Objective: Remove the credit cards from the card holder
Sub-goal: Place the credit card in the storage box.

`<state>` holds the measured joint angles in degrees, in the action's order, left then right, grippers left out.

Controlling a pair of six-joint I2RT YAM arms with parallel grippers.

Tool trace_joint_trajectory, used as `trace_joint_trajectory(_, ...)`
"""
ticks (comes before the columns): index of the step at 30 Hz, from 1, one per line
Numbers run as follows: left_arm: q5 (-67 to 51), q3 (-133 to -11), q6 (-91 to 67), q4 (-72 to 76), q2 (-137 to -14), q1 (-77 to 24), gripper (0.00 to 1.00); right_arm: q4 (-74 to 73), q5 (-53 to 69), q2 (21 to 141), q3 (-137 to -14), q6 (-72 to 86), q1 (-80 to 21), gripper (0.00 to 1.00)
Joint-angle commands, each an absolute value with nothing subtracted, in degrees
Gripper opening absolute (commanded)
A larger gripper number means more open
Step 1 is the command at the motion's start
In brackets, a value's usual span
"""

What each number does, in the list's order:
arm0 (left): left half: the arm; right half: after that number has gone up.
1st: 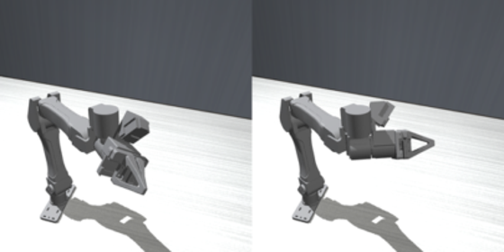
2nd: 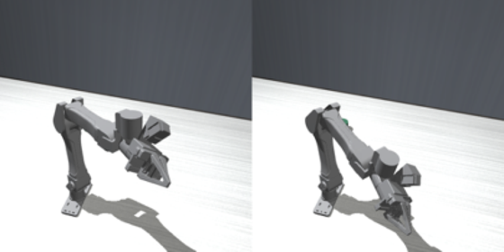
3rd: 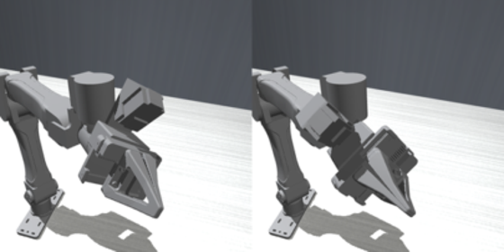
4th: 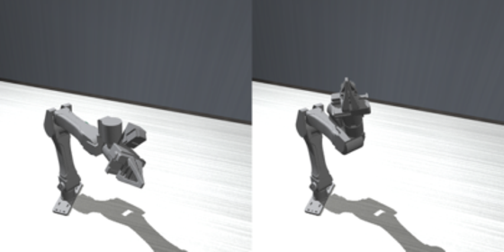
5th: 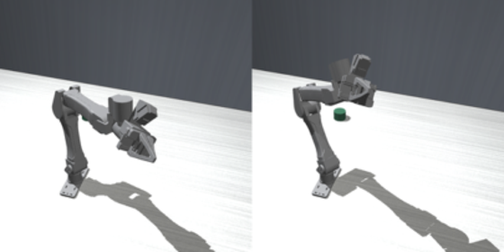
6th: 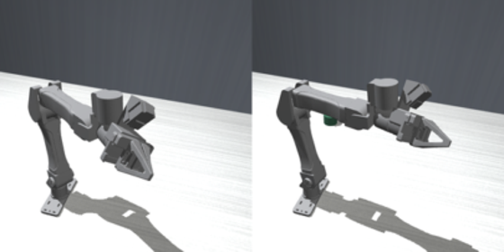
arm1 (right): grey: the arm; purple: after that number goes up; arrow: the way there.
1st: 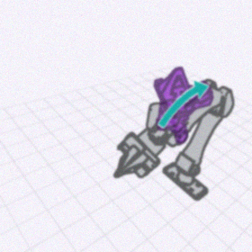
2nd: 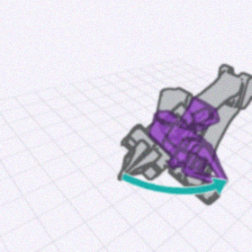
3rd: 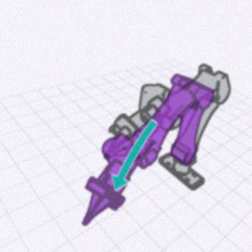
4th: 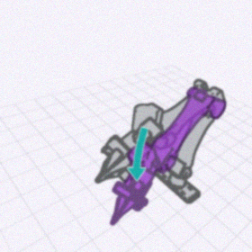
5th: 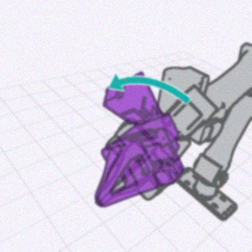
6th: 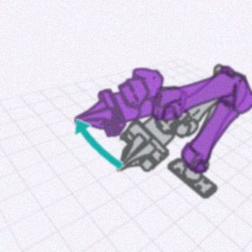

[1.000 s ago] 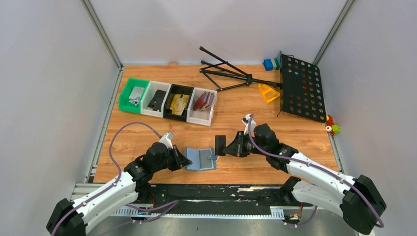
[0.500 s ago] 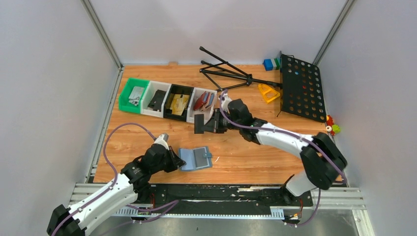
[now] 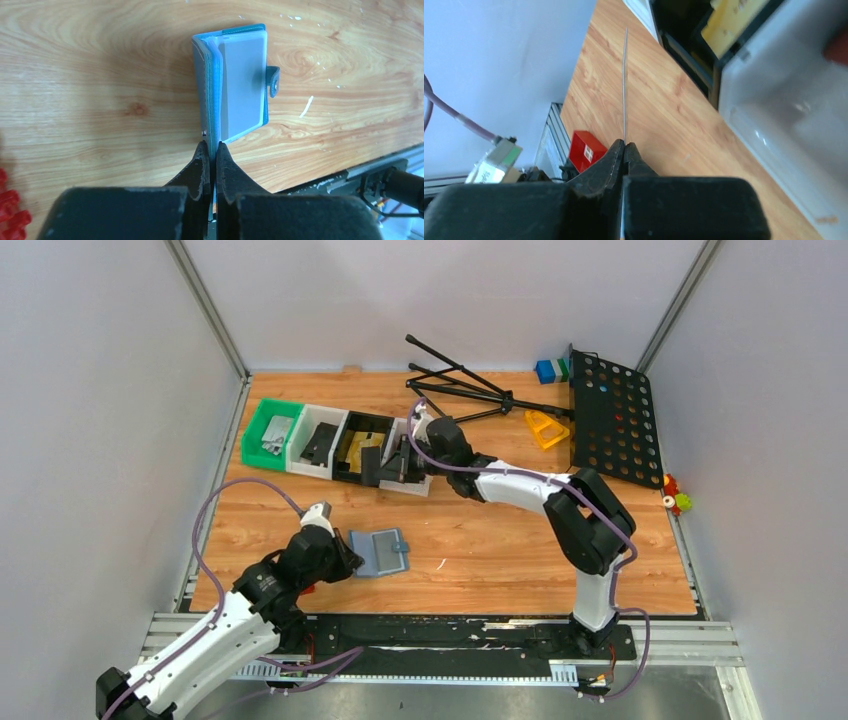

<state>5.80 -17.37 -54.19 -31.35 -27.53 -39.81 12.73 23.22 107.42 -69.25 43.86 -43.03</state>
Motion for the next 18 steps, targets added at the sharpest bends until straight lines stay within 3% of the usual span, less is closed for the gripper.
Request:
trace_joint_trajectory(1,12.6,-21.0,-54.5,-38.4,-29.3,-39.2,0.0,19.4,23.9,112.3,-77.7,45.0,-43.3,0.0)
trace_joint_trajectory(10,19.5,-24.7,-60.6,-48.4,-25.5,-37.9,0.0,16.9,20.7,127.0,-99.5,46.9,-46.3,0.0)
trace_joint_trajectory(18,21.2,-29.3,-60.3,-50.0,-30.1,-37.4,0.0,13.3,16.6,138.1,-114.7,46.4,-48.3,0.0)
